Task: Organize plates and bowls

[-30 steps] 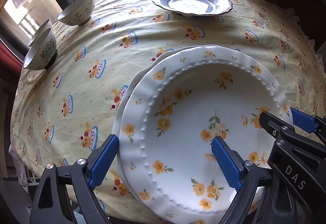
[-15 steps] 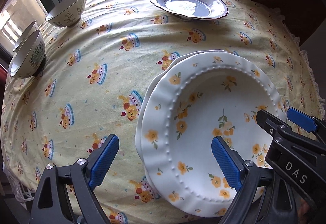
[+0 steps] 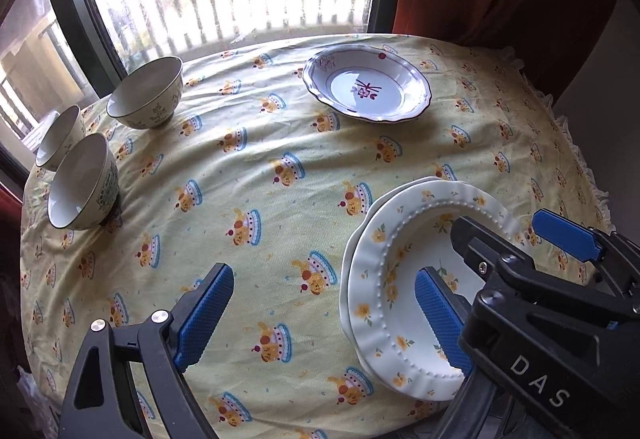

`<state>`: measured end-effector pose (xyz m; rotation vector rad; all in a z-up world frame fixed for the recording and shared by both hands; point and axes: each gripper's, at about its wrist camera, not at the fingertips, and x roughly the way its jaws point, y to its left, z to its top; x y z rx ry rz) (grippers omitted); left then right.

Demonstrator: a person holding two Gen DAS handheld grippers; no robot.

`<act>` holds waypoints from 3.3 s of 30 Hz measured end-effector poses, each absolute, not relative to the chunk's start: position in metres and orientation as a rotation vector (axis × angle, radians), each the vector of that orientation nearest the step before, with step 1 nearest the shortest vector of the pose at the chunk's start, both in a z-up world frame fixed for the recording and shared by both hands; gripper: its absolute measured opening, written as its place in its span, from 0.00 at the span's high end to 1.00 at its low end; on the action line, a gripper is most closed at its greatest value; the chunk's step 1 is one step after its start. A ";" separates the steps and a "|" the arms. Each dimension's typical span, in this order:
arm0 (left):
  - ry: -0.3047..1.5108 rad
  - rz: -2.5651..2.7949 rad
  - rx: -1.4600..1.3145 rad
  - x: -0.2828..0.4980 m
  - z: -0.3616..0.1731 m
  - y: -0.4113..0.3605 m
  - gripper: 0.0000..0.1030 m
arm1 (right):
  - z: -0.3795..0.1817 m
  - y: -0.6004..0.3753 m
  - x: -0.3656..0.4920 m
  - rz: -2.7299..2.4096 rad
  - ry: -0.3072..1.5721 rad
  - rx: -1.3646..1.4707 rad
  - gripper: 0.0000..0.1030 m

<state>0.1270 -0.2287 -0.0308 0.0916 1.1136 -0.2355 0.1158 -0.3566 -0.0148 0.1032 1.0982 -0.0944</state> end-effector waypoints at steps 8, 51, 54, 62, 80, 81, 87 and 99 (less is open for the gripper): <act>1.068 -0.208 0.067 0.157 -0.015 -0.237 0.09 | 0.003 -0.364 0.142 -0.090 1.045 0.146 0.23; 1.136 0.035 0.012 0.373 -0.117 -0.315 0.17 | -0.104 -0.433 0.399 0.069 1.107 0.089 0.22; 1.157 0.015 -0.009 0.374 -0.123 -0.313 0.23 | -0.110 -0.433 0.401 0.078 1.131 0.097 0.32; 1.165 0.024 -0.018 0.366 -0.121 -0.303 0.27 | -0.108 -0.431 0.392 0.078 1.136 0.101 0.37; 1.205 0.027 -0.039 0.316 -0.124 -0.251 0.37 | -0.107 -0.388 0.343 0.180 1.173 0.046 0.52; 1.200 0.031 -0.040 0.315 -0.124 -0.253 0.37 | -0.108 -0.387 0.344 0.180 1.172 0.042 0.52; 1.188 0.034 -0.025 0.315 -0.125 -0.252 0.36 | -0.115 -0.385 0.350 0.176 1.159 0.017 0.55; 1.174 0.063 -0.079 0.310 -0.104 -0.245 0.36 | -0.098 -0.384 0.346 0.162 1.119 0.041 0.57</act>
